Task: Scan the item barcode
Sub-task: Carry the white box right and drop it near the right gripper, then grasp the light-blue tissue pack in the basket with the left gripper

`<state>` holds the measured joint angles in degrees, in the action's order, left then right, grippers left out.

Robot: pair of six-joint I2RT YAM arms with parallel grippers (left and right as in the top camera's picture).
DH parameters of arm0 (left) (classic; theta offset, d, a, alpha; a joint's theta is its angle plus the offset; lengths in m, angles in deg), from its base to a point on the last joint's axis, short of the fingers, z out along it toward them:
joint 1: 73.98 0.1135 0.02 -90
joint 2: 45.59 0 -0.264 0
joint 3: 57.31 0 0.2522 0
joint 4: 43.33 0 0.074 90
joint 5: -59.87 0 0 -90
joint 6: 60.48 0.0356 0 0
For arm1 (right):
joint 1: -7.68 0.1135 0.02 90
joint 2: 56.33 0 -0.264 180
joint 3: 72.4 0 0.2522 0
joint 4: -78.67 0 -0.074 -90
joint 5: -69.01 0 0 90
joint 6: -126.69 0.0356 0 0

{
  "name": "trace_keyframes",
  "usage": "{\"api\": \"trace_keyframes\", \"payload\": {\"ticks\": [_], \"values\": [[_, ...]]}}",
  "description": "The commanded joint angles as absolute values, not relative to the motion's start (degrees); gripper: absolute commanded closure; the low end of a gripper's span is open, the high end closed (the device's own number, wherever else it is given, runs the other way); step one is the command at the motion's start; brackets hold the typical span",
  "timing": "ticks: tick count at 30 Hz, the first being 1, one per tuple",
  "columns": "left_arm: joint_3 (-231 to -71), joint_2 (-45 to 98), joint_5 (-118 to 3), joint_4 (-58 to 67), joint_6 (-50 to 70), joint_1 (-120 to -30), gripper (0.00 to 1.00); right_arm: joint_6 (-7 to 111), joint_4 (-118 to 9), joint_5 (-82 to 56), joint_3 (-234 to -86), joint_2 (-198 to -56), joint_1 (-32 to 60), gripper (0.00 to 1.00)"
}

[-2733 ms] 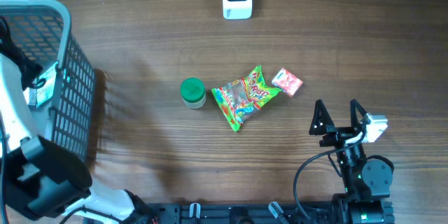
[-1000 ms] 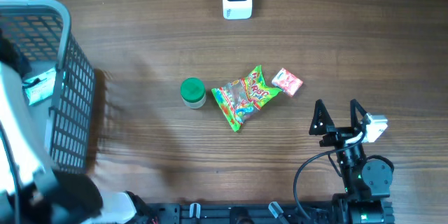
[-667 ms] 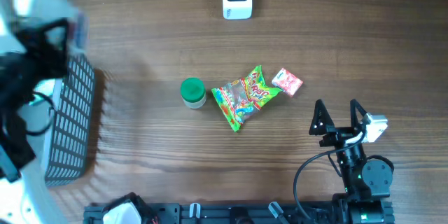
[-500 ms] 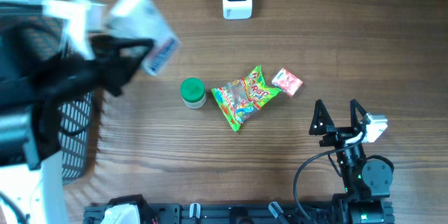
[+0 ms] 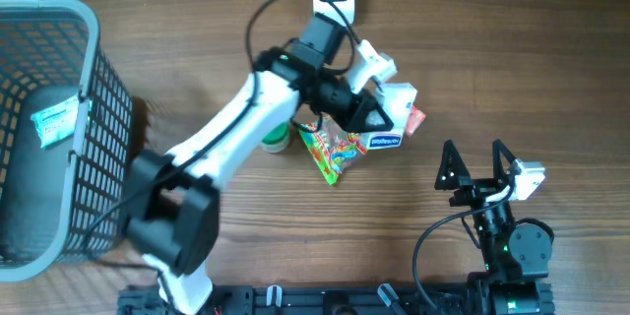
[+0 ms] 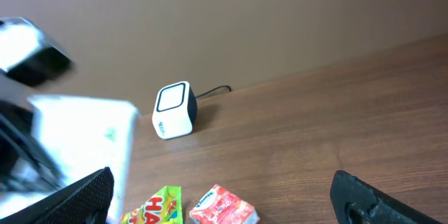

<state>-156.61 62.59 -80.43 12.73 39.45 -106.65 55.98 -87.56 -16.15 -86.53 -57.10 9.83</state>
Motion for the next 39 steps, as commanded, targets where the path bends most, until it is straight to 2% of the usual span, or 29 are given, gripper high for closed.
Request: {"api": "trace_keyframes", "payload": {"ticks": [1,3,4,5,7,10,12,13,14,18,24,27,30,32,35,39], "values": [[-156.5,69.8,-79.5,11.5,40.2,-109.0,0.74,56.4,-87.7,-16.7,-86.5,-56.8,9.7,0.00],[-156.5,72.1,-79.5,11.5,40.3,-109.5,0.75,56.4,-87.7,-16.7,-86.5,-56.8,9.7,0.00],[-156.5,73.2,-79.5,11.6,40.3,-109.6,0.80,56.3,-87.7,-16.7,-86.5,-56.8,9.7,0.00],[-156.5,73.4,-79.5,11.6,40.3,-109.6,0.81,56.4,-87.7,-16.7,-86.5,-56.8,9.7,0.00],[-156.5,73.1,-79.5,11.7,40.3,-109.6,0.69,56.4,-87.7,-16.7,-86.5,-56.8,9.7,0.00],[-156.6,71.8,-77.2,11.7,39.6,-108.2,0.60,56.4,-87.7,-16.7,-86.5,-56.8,9.7,0.00],[-156.8,70.4,-77.0,11.8,39.1,-107.1,0.52,56.4,-87.7,-16.7,-86.5,-56.8,9.7,0.00],[-157.0,69.2,-76.0,11.7,37.7,-106.6,0.42,56.4,-87.7,-16.7,-86.5,-56.8,9.7,0.00],[-157.4,67.5,-73.6,11.8,36.0,-105.9,0.37,56.4,-87.7,-16.7,-86.5,-56.8,9.7,0.00],[-161.4,56.0,-63.3,14.0,33.5,-102.9,0.00,56.3,-87.7,-16.7,-86.5,-56.8,9.7,0.00],[-164.9,32.0,-36.8,19.6,33.6,-98.8,0.00,56.4,-87.7,-16.7,-86.5,-56.8,9.7,0.00],[-164.9,22.7,-19.6,27.4,35.8,-95.9,0.00,56.4,-87.7,-16.7,-86.5,-56.8,9.7,0.00],[-164.9,19.5,-5.1,27.8,16.6,-85.2,0.00,56.4,-87.7,-16.7,-86.5,-56.8,9.7,0.00],[-164.9,20.2,-4.3,31.1,-0.7,-72.8,0.00,56.4,-87.7,-16.7,-86.5,-56.8,9.7,0.00],[-164.8,23.6,-11.2,37.2,-15.1,-58.0,0.00,56.3,-87.7,-16.7,-86.5,-56.8,9.7,0.00],[-164.8,30.6,-24.5,37.3,-16.4,-42.9,0.00,56.4,-87.7,-16.7,-86.5,-56.8,9.7,0.00]]}}
